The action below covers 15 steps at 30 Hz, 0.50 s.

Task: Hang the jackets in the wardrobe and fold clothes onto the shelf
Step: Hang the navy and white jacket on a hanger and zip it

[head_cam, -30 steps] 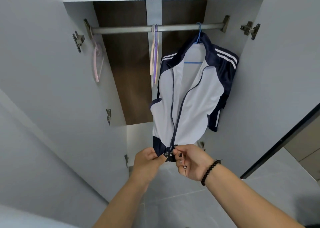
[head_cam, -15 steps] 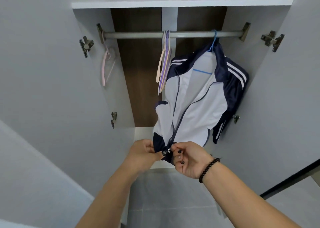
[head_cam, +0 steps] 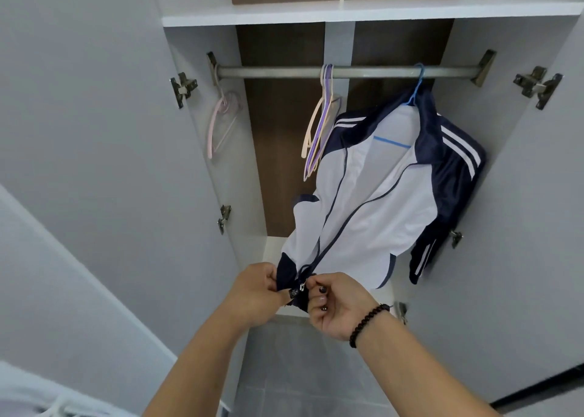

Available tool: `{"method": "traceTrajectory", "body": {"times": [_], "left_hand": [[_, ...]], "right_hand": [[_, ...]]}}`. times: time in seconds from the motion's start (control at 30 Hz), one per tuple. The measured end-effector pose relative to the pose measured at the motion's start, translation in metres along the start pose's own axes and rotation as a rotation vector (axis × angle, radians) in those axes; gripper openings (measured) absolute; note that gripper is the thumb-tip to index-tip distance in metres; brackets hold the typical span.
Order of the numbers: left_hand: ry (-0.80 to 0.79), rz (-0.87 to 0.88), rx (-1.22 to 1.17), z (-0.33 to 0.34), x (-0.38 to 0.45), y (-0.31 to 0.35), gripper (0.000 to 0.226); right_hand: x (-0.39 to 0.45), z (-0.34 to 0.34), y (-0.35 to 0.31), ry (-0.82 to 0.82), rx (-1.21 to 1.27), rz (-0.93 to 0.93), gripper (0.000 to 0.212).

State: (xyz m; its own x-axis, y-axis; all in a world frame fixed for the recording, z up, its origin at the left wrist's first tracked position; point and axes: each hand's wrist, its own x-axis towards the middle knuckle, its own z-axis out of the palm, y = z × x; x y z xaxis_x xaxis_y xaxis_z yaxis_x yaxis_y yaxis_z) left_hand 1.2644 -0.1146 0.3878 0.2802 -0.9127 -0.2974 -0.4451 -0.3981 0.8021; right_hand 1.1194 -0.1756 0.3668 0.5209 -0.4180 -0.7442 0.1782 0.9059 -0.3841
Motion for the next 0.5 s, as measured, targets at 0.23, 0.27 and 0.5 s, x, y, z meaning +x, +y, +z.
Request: {"method": "traceTrajectory", "body": {"times": [0.23, 0.27, 0.5], "left_hand": [[0.003, 0.077, 0.036, 0.0, 0.004, -0.008, 0.011], [0.014, 0.096, 0.024, 0.002, 0.005, -0.009, 0.009], [0.027, 0.245, -0.117, 0.015, 0.014, -0.023, 0.005]], "right_hand": [[-0.005, 0.001, -0.001, 0.004, -0.218, -0.103, 0.027], [-0.007, 0.001, -0.001, 0.008, -0.273, -0.136, 0.026], [-0.021, -0.005, 0.013, 0.024, -0.412, -0.084, 0.029]]}}
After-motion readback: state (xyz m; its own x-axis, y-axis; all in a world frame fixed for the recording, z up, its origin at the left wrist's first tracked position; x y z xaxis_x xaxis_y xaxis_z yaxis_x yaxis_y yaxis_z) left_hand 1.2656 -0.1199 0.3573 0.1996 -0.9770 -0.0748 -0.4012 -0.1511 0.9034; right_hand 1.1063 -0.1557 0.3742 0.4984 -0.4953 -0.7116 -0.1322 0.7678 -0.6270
